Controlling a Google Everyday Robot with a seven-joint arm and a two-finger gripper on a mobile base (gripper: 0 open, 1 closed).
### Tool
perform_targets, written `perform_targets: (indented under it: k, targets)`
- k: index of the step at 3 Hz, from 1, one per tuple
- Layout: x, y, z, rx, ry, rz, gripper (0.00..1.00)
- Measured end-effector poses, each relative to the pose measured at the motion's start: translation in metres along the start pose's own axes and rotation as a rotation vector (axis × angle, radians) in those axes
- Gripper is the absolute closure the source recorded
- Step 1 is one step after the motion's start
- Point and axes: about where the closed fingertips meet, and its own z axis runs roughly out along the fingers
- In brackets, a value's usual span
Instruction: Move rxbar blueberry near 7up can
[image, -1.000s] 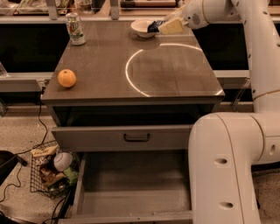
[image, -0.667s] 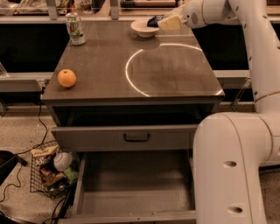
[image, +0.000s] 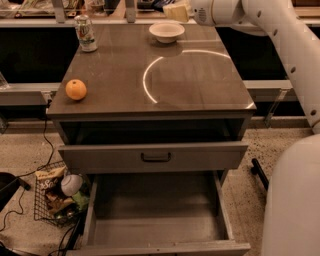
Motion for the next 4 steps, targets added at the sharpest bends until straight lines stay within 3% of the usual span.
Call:
perform_targets:
  k: [1,4]
  targets:
    - [0.000,0.002,0.002,-0.005,-0.001,0.001,1.00]
    - [0.038,0.064,0.118,-0.215,0.004,0.100,1.00]
